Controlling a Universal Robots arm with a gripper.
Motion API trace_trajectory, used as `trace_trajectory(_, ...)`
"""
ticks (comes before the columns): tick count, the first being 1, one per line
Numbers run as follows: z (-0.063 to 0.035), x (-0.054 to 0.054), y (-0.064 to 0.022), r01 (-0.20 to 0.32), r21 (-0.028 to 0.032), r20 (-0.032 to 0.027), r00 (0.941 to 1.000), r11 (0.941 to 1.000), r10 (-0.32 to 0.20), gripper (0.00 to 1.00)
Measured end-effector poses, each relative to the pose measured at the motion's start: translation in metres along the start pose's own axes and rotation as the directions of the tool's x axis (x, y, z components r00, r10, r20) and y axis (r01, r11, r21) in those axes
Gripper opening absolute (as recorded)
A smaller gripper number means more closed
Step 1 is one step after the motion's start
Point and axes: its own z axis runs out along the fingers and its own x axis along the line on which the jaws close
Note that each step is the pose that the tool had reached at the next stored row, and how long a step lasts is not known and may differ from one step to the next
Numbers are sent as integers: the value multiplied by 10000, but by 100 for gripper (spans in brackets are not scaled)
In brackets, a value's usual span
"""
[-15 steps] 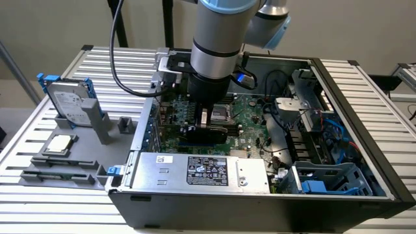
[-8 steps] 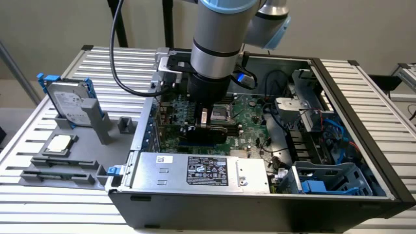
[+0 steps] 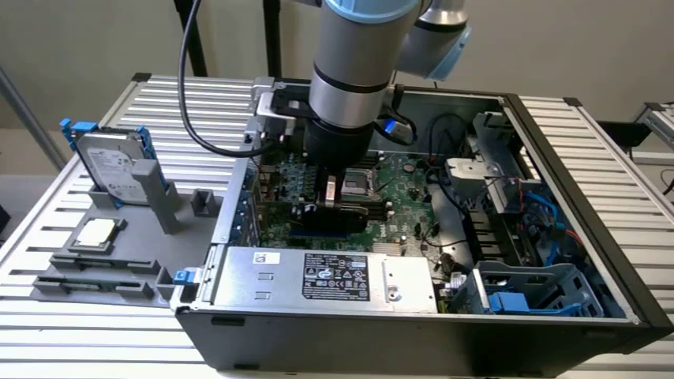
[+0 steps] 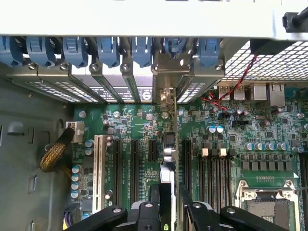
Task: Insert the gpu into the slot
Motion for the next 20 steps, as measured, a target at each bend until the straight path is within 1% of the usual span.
trace_trajectory(4, 14, 1, -9, 2, -30, 11, 10000, 10000, -2, 26)
trace_trajectory(8, 29, 2, -20, 6, -78, 16, 10000, 10000, -6, 26)
trace_trajectory(11, 46, 3, -26, 9, -98, 24, 10000, 10000, -9, 26)
trace_trajectory(15, 68, 5, -32, 20, -108, 36, 10000, 9999, -20, 26)
trace_trajectory(17, 88, 6, -35, 31, -103, 57, 10000, 9999, -30, 26)
trace_trajectory(20, 93, 6, -34, 38, -115, 56, 10000, 9999, -37, 26)
